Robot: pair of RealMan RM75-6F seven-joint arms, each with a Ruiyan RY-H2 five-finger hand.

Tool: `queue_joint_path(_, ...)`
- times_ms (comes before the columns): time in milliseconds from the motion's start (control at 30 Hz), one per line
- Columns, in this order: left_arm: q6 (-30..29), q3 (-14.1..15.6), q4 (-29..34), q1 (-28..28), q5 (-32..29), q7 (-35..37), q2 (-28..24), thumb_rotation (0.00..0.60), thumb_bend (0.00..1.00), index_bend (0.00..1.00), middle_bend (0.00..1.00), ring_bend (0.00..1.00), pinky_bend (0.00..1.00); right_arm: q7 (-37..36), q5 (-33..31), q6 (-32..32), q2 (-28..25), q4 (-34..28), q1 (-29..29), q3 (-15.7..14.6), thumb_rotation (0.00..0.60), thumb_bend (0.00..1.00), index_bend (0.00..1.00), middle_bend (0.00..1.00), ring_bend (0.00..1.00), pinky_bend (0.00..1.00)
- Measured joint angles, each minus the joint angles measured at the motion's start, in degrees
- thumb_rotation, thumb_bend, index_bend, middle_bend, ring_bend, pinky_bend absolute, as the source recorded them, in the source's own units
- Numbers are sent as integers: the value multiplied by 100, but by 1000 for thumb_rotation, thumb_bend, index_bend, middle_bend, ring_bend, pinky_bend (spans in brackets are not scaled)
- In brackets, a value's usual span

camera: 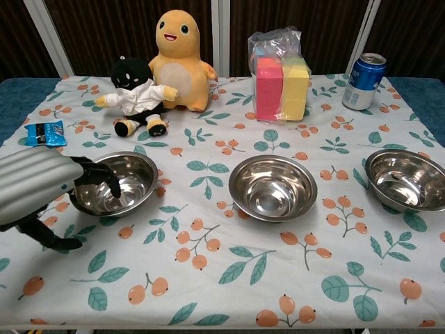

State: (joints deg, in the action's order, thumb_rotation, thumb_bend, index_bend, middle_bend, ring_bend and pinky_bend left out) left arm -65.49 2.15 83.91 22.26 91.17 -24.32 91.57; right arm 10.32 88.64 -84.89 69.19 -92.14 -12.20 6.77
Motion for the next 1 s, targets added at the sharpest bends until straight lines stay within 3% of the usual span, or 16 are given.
queue_joint_path(433,174,-26,-547,358,234,-472,374,600,176,495,473,396,526,-163,-110,64,17,150,-7,19,600,15,204,188,38,110)
queue_joint_path(1000,49,-104,-1267,547,286,-359,842,600,374,661,646,562,673,-332,-238,177,50,336,-16,19,600,15,204,192,38,110)
